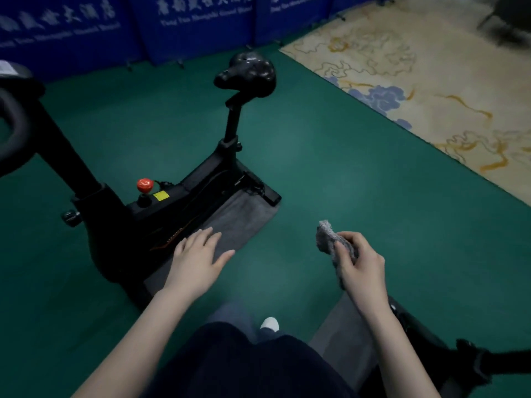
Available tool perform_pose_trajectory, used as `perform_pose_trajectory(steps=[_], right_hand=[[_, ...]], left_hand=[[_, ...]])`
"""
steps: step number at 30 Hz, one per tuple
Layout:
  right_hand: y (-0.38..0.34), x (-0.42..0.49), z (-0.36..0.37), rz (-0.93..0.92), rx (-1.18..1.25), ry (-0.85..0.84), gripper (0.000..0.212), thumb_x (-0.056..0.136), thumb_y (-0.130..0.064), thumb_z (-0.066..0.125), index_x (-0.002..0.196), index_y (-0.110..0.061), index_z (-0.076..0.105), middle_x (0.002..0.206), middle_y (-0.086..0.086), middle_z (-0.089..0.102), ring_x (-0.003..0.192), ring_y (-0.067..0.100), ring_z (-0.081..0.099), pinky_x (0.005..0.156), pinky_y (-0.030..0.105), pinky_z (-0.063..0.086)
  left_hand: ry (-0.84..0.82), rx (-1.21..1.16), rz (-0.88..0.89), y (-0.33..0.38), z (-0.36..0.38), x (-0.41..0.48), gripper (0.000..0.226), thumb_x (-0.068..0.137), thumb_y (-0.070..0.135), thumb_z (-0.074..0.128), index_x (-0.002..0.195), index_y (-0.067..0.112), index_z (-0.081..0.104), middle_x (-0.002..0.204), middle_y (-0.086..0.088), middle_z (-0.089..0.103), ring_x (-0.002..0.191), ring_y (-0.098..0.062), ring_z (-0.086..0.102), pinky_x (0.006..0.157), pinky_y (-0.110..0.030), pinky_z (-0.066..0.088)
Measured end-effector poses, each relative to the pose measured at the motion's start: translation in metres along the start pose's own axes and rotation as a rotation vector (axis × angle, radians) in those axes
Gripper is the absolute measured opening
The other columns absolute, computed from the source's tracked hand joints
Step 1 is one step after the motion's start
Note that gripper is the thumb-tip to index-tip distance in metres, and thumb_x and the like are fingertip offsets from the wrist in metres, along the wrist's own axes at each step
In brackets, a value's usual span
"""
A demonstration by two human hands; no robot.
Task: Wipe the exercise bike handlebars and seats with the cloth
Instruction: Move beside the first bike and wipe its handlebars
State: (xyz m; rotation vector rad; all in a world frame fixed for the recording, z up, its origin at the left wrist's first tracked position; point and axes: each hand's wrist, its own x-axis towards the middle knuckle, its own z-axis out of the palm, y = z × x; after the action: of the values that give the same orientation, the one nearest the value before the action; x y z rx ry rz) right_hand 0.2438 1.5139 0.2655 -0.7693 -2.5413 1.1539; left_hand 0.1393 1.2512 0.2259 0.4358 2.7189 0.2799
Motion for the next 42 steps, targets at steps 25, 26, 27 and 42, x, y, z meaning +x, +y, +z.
perform_pose_trajectory(steps=[25, 26, 27, 42], right_hand=[[-0.120, 0.237, 0.135, -0.446, 0.079, -0.453, 0.011, 0.092, -0.014, 0.059, 0.099, -0.020, 0.065, 0.078, -0.013, 0.067, 0.063, -0.004, 0.058, 0.055, 0.006, 0.038], [-0.126, 0.242, 0.140, -0.455, 0.085, -0.466, 0.012, 0.092, -0.013, 0.059, 0.099, -0.019, 0.066, 0.077, -0.013, 0.067, 0.063, -0.002, 0.059, 0.055, 0.006, 0.038], [-0.134, 0.247, 0.147, -0.475, 0.090, -0.485, 0.012, 0.091, -0.012, 0.059, 0.099, -0.018, 0.066, 0.077, -0.013, 0.067, 0.065, -0.001, 0.059, 0.056, 0.006, 0.038], [-0.244, 0.334, 0.261, -0.819, 0.187, -0.951, 0.012, 0.092, -0.010, 0.060, 0.096, -0.019, 0.065, 0.074, -0.013, 0.066, 0.074, 0.004, 0.060, 0.059, 0.004, 0.038]], left_hand=[[0.130, -0.176, -0.430, -0.040, -0.048, 0.146, 0.068, 0.094, 0.063, 0.025, 0.150, 0.025, 0.021, 0.158, 0.003, 0.015, 0.146, -0.015, 0.008, 0.118, -0.037, 0.006], [0.137, -0.176, -0.444, -0.042, -0.050, 0.147, 0.068, 0.094, 0.063, 0.024, 0.150, 0.025, 0.021, 0.158, 0.003, 0.014, 0.146, -0.015, 0.008, 0.118, -0.037, 0.006], [0.146, -0.179, -0.468, -0.045, -0.052, 0.148, 0.068, 0.094, 0.063, 0.024, 0.150, 0.025, 0.020, 0.158, 0.003, 0.014, 0.146, -0.015, 0.007, 0.118, -0.037, 0.006], [0.289, -0.351, -1.067, -0.067, -0.063, 0.155, 0.070, 0.093, 0.064, 0.021, 0.151, 0.025, 0.017, 0.158, 0.005, 0.014, 0.145, -0.014, 0.009, 0.119, -0.035, 0.009]])
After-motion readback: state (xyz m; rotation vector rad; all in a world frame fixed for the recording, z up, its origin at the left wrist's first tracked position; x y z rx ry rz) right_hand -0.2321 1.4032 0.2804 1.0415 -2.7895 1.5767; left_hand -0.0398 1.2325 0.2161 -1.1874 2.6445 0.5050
